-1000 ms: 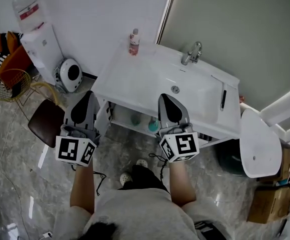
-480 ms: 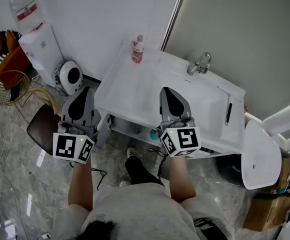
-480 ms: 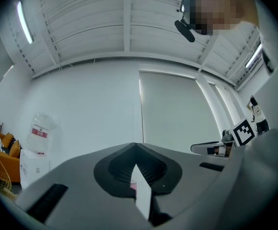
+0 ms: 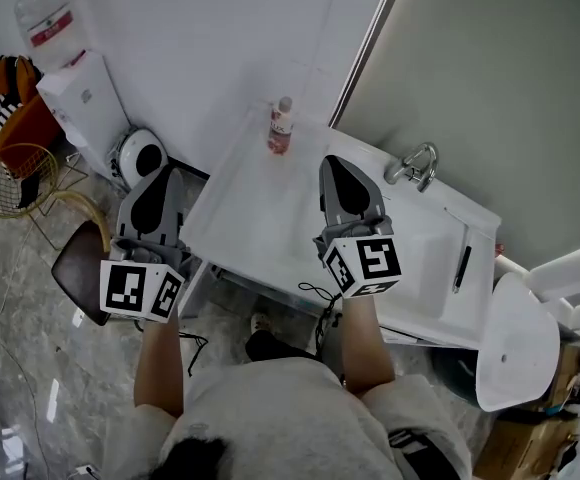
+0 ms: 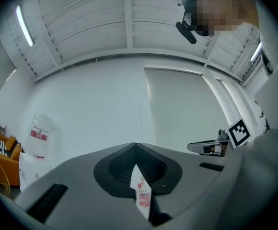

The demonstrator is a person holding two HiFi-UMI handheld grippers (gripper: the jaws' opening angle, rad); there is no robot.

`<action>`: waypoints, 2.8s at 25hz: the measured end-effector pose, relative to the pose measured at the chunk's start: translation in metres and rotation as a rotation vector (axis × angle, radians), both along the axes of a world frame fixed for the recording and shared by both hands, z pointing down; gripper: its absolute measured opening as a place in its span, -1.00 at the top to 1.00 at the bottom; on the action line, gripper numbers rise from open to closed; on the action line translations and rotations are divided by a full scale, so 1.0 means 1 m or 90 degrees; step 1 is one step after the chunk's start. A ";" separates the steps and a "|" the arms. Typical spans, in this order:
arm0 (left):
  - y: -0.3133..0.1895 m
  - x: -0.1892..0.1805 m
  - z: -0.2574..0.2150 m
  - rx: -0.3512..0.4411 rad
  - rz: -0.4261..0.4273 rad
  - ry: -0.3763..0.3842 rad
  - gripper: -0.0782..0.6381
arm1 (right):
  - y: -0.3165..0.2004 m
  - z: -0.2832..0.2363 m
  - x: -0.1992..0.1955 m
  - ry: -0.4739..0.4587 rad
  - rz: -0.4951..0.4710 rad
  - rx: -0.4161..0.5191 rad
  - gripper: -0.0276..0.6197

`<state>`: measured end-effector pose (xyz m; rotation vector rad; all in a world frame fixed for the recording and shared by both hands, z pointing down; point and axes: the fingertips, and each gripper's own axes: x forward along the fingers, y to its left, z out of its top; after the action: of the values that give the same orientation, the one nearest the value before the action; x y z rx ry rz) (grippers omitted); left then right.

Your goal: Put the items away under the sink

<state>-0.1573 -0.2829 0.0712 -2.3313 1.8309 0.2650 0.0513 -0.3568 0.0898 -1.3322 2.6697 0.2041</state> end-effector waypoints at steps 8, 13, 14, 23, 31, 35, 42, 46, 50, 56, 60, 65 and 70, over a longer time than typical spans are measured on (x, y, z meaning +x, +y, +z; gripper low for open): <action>-0.052 0.000 0.010 -0.011 -0.014 0.000 0.79 | -0.082 0.021 -0.019 0.060 -0.045 -0.026 0.88; -0.073 -0.003 0.029 -0.038 -0.023 0.004 0.79 | -0.126 0.058 -0.030 0.076 -0.060 -0.081 0.88; -0.077 -0.005 0.033 -0.044 -0.027 0.006 0.79 | -0.134 0.066 -0.032 0.082 -0.059 -0.090 0.88; -0.095 -0.020 0.063 -0.096 -0.066 0.008 0.79 | -0.192 0.141 -0.054 0.115 -0.097 -0.181 0.59; -0.102 -0.036 0.075 -0.130 -0.102 0.000 0.79 | -0.236 0.184 -0.073 0.148 -0.107 -0.223 0.09; -0.104 -0.039 0.081 -0.141 -0.106 -0.003 0.79 | -0.253 0.206 -0.079 0.152 -0.104 -0.247 0.01; -0.105 -0.041 0.090 -0.158 -0.109 -0.010 0.79 | -0.270 0.228 -0.090 0.158 -0.101 -0.257 -0.03; -0.106 -0.047 0.095 -0.167 -0.117 -0.010 0.79 | -0.278 0.237 -0.095 0.153 -0.096 -0.264 -0.03; -0.104 -0.051 0.098 -0.173 -0.124 -0.014 0.79 | -0.281 0.247 -0.097 0.150 -0.099 -0.271 -0.03; -0.101 -0.056 0.101 -0.179 -0.129 -0.012 0.79 | -0.281 0.249 -0.098 0.159 -0.097 -0.254 0.18; -0.098 -0.054 0.100 -0.175 -0.127 -0.013 0.79 | -0.274 0.248 -0.097 0.168 -0.086 -0.246 0.19; -0.087 -0.058 0.093 -0.164 -0.124 -0.012 0.79 | -0.251 0.235 -0.098 0.148 -0.086 -0.236 0.20; -0.068 -0.061 0.084 -0.146 -0.109 -0.008 0.79 | -0.213 0.198 -0.102 0.125 -0.090 -0.213 0.20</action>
<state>-0.2180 -0.3505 0.1550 -2.2889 2.1412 0.0186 -0.0503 -0.5695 0.2881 -1.2535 3.0551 -0.1432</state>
